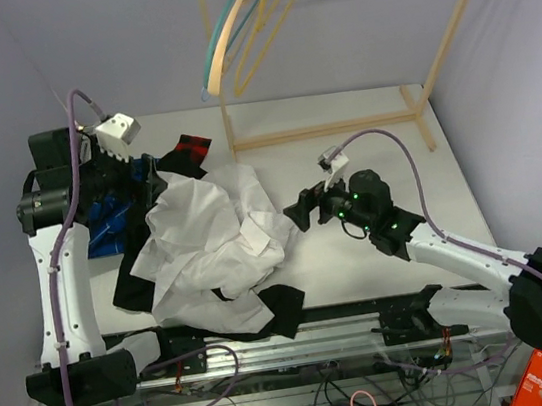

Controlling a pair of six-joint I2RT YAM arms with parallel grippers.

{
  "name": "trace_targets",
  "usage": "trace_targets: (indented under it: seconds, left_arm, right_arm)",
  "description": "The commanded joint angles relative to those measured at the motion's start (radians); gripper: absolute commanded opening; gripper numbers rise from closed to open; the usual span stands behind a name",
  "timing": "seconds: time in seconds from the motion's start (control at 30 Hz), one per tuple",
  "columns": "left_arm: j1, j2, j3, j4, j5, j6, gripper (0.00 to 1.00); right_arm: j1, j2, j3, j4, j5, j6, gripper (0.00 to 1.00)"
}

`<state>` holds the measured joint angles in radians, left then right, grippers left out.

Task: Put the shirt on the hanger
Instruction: Adjust the shirt at the center of the board.

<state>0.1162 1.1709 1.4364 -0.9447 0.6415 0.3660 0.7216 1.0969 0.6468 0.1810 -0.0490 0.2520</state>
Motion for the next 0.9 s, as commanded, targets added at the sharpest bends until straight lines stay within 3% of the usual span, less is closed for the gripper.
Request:
trace_targets:
  seconds: [0.0,0.07,0.13,0.27,0.5,0.67,0.77,0.87]
  left_arm:
    - [0.005,0.045,0.132,-0.052,-0.009,0.047,0.97]
    - [-0.001,0.111,0.221,-0.211,0.140,0.131,0.97]
    - [-0.081,0.176,0.268,-0.274,0.166,0.095,0.98]
    - [-0.329,0.124,0.139,-0.014,-0.071,-0.146,0.97]
    - [-0.400,0.220,0.085,0.038,0.073,-0.320,0.97]
    - [-0.483,0.213,0.016,0.188,-0.068,-0.551,0.97]
    - [-0.505,0.145,-0.056,0.309,-0.132,-0.655,0.97]
    - [-0.509,0.108,-0.149,0.410,-0.105,-0.747,0.97]
  right_arm:
    - [-0.136,0.045,-0.125,0.292,-0.261,0.061,0.99]
    - [-0.138,0.061,-0.186,0.395,-0.275,0.057,0.97]
    - [-0.140,0.090,-0.206,0.446,-0.259,0.072,0.91]
    - [-0.143,0.182,-0.211,0.526,-0.289,0.084,0.82]
    - [-0.150,0.340,-0.183,0.643,-0.461,0.108,0.88]
    - [-0.160,0.491,-0.122,0.737,-0.572,0.120,0.87]
    - [-0.162,0.583,-0.059,0.753,-0.640,0.133,0.73]
    - [-0.162,0.643,-0.012,0.768,-0.697,0.163,0.61]
